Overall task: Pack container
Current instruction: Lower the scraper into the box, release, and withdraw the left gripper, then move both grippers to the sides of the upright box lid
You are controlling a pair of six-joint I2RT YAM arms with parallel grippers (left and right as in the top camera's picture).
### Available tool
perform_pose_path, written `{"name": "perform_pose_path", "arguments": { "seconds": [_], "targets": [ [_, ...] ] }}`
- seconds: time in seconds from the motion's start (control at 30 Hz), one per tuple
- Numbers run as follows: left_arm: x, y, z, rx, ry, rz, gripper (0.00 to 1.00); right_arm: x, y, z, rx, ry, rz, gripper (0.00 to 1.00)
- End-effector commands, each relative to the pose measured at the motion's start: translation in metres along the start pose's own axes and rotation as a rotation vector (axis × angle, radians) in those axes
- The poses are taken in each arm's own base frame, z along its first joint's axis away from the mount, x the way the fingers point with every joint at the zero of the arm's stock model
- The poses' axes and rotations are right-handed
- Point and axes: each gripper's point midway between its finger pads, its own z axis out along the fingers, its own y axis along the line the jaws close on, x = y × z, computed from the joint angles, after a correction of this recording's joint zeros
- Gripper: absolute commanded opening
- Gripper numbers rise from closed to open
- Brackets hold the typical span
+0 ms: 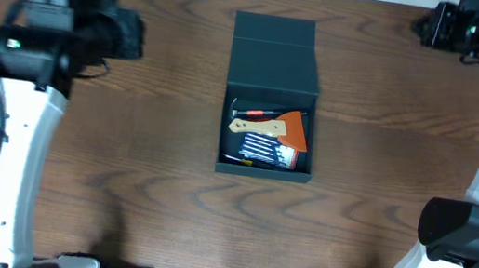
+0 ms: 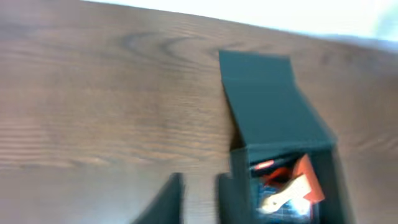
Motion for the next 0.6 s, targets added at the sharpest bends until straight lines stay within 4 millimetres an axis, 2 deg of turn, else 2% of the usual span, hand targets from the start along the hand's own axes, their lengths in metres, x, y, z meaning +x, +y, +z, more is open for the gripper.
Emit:
{"name": "perform_pose_path", "arguments": {
  "seconds": [0.0, 0.13, 0.33, 0.43, 0.57],
  "targets": [
    [0.000, -0.007, 0.008, 0.167, 0.067, -0.260, 0.06, -0.004, 0.048, -0.009, -0.253, -0.008, 0.082, 0.01],
    [-0.003, -0.004, 0.027, 0.255, 0.112, -0.336, 0.06, -0.007, 0.064, -0.012, -0.367, -0.006, 0.119, 0.01],
    [-0.009, -0.025, 0.066, 0.522, 0.187, -0.335, 0.06, -0.007, 0.065, 0.003, -0.447, 0.027, 0.168, 0.01],
    [-0.006, -0.024, 0.093, 0.612, 0.228, -0.347, 0.06, -0.002, 0.055, 0.027, -0.501, 0.085, 0.242, 0.01],
    [0.008, -0.012, 0.133, 0.662, 0.295, -0.395, 0.06, 0.013, 0.025, 0.074, -0.497, 0.167, 0.333, 0.01]
  ]
}}
